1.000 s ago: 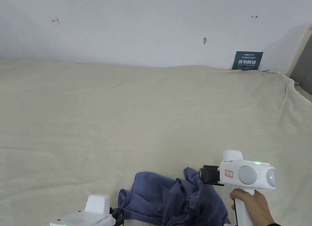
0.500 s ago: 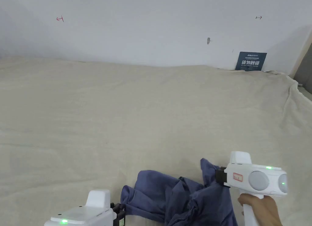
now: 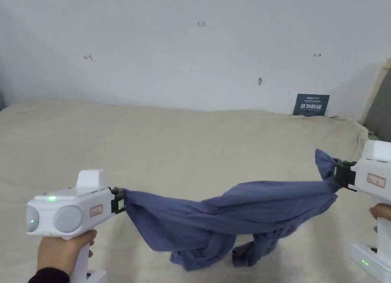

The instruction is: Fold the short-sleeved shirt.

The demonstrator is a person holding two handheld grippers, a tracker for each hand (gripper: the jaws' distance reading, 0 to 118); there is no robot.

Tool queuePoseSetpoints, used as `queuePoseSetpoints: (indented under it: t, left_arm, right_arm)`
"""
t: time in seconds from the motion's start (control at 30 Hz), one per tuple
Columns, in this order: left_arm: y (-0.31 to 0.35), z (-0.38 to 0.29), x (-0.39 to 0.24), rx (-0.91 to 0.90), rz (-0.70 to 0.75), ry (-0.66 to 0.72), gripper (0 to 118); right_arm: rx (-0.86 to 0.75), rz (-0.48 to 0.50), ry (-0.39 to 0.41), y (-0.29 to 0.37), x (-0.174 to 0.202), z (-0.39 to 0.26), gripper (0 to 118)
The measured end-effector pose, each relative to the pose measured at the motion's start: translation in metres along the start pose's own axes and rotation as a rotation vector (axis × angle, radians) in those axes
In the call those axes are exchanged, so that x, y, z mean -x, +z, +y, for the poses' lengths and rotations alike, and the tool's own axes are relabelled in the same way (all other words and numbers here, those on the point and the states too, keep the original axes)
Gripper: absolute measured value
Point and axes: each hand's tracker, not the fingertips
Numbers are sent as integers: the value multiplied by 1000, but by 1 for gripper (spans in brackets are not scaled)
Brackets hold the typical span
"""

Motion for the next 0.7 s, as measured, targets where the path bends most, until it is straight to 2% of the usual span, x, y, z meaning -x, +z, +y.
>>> queuePoseSetpoints:
  t: [0.33, 0.4, 0.7]
  left_arm:
    - [0, 156, -4, -191, 91, -65, 5]
    - [1, 180, -7, -224, 110, -93, 5]
    - [-1, 236, -7, -341, 180, -77, 5]
  right_arm:
    - [-175, -40, 0, -34, -8, 104, 4]
    - [-222, -77, 19, -43, -9, 124, 4]
    - [-354, -106, 40, -81, -32, 174, 4]
